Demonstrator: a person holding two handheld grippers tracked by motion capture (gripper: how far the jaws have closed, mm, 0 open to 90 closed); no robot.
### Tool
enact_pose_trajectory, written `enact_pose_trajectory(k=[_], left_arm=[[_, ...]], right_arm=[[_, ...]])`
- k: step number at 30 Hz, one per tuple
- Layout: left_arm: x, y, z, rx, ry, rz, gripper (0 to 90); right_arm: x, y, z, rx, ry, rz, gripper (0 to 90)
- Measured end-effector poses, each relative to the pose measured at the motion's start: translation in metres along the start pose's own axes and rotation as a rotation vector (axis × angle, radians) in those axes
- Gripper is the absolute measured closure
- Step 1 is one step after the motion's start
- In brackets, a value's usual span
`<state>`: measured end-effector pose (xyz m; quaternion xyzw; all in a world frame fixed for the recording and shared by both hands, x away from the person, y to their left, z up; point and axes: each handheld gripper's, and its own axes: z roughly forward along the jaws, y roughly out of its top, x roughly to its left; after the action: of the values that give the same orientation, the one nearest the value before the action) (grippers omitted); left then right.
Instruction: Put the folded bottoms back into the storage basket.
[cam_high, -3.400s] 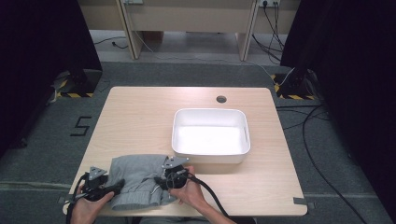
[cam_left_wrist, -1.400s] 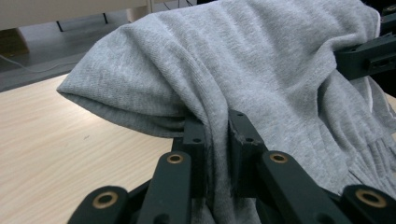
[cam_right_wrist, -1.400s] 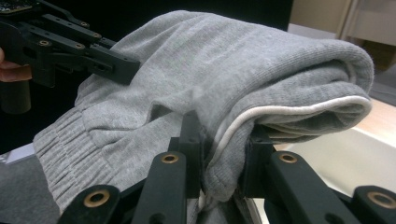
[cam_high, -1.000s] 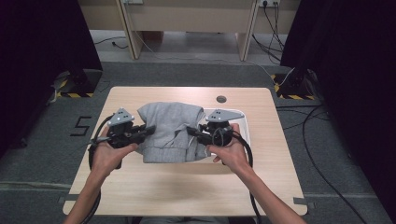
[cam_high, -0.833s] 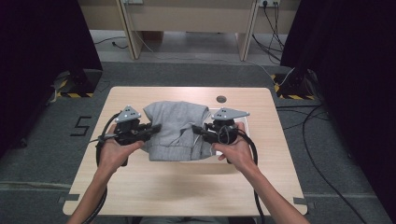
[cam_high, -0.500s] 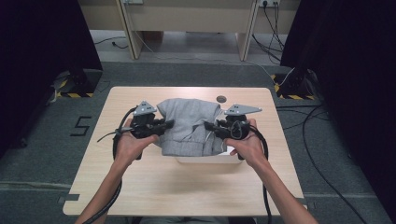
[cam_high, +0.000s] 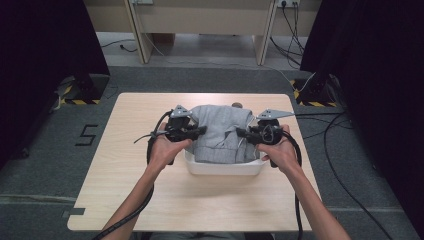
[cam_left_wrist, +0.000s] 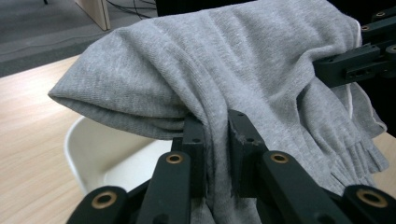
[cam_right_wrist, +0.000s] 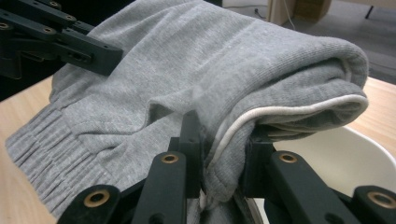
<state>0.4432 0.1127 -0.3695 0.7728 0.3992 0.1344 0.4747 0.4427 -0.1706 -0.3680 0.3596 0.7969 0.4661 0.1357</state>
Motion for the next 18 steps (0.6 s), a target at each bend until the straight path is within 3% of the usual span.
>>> enact_pose_trajectory(k=[9, 18], left_arm=[[0.003, -0.006, 0.03, 0.036, 0.013, -0.018, 78.0], [0.003, -0.016, 0.042, 0.075, 0.025, -0.012, 77.8]], right_arm=[[-0.017, -0.011, 0.012, 0.047, -0.031, 0.008, 75.3], [-0.023, -0.021, 0.023, 0.08, -0.034, 0.021, 75.3]])
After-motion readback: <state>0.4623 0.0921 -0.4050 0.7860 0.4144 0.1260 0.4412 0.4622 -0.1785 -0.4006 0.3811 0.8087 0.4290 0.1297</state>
